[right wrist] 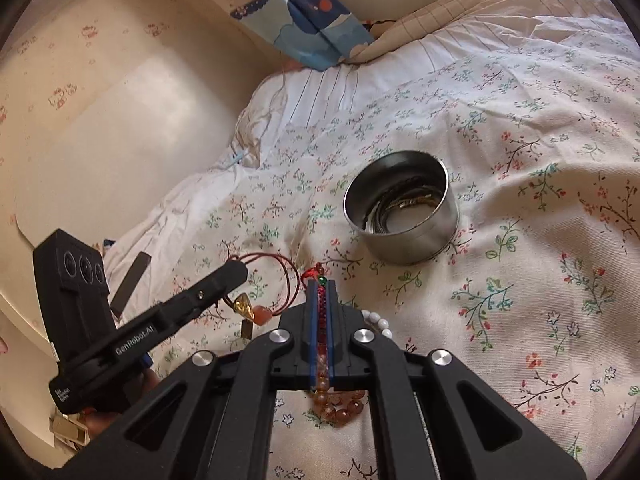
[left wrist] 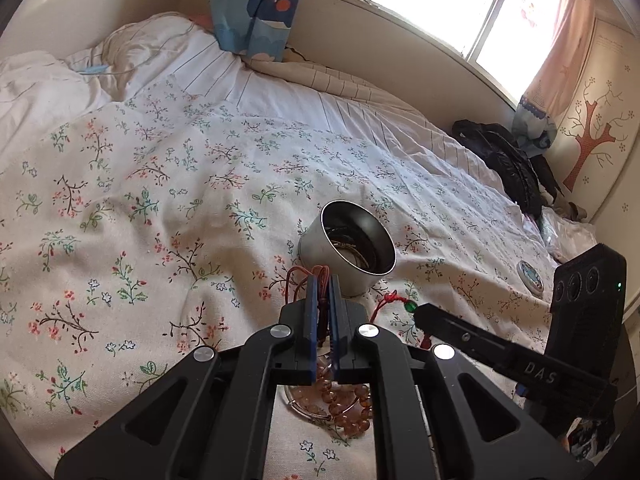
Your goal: Organize jewelry
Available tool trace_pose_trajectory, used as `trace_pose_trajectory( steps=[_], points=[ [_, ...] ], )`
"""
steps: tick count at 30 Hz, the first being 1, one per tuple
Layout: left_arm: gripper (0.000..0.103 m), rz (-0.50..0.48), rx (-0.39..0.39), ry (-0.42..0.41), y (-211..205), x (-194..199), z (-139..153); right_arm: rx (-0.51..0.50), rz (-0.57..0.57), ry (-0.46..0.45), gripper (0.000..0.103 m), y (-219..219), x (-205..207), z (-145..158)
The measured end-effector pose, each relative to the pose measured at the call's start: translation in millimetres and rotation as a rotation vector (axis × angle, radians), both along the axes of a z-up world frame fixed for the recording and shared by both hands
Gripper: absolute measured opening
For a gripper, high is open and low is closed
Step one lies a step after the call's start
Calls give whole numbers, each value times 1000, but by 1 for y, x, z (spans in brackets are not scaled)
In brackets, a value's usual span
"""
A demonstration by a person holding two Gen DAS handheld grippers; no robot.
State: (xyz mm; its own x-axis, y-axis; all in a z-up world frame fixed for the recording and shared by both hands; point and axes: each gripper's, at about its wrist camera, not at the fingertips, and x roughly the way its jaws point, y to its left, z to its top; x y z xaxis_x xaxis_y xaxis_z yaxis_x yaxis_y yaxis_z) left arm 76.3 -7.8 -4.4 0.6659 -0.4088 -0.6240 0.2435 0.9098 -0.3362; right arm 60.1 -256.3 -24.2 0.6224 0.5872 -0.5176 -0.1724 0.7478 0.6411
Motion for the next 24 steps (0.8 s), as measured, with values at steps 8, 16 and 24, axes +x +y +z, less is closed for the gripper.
trace_pose_trajectory(
  steps=[8, 16, 24],
  points=[
    [5, -35, 61, -45, -24, 2, 5, 52, -98, -55, 4, -25, -1, 10],
    [5, -39, 83, -86, -42, 12, 11, 54, -158, -99, 4, -40, 3, 18],
    [5, -68, 127, -140, -67, 15, 17, 60, -186, -117, 4, -47, 15, 20]
  ],
)
